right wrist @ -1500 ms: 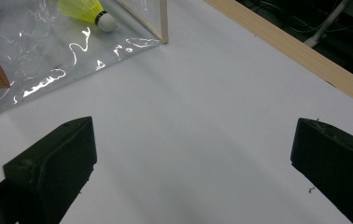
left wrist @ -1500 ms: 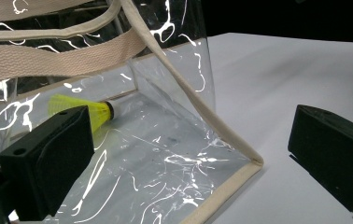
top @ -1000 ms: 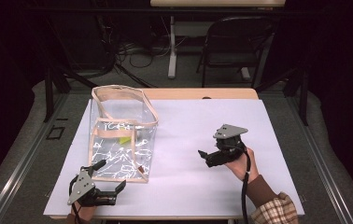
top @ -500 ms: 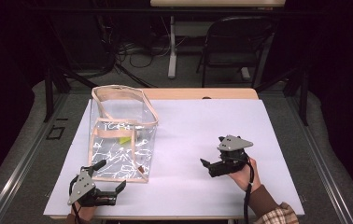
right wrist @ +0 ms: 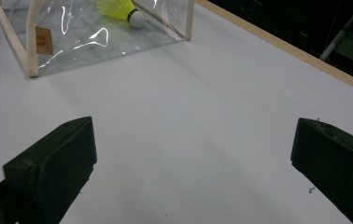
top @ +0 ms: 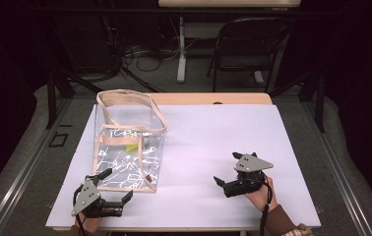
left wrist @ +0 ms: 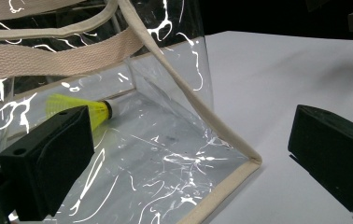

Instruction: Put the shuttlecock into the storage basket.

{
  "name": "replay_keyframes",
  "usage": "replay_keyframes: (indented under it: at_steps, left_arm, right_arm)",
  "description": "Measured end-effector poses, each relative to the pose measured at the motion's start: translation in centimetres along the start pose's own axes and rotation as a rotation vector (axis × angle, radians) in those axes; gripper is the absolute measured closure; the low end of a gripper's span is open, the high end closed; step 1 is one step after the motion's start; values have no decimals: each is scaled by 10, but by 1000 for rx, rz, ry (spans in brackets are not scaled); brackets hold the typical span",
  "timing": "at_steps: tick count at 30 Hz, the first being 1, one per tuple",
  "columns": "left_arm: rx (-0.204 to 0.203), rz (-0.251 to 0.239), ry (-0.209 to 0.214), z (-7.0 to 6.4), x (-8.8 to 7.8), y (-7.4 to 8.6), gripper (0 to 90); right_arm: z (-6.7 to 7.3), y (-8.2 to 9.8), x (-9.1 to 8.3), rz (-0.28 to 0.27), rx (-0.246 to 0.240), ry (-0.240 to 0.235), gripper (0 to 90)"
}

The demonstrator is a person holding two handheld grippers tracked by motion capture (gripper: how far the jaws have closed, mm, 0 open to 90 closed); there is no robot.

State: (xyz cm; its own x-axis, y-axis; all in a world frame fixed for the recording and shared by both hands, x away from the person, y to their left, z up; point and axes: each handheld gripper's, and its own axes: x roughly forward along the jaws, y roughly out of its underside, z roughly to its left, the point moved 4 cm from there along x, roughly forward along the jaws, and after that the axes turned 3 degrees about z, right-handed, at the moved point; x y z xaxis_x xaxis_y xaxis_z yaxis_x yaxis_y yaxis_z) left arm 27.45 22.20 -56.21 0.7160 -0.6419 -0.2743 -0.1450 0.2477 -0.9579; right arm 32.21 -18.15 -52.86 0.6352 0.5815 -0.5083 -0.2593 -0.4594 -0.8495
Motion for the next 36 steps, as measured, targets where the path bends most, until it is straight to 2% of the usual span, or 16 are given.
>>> replay_keyframes:
  at_steps: [11, 19, 29, 36]
  left_arm:
    - [4, 4, 4, 0, 0, 0, 0]
    - [4, 5, 6, -1, 1, 0, 0]
    - [7, 10, 6, -1, 1, 1, 0]
    - [10, 14, 6, -1, 2, 1, 0]
  right_arm:
    - [4, 13, -7, -49, -13, -6, 0]
    - [9, 19, -14, -83, -43, -19, 0]
    - [11, 27, -27, -104, -57, 16, 0]
    - [15, 35, -33, -96, -59, 26, 0]
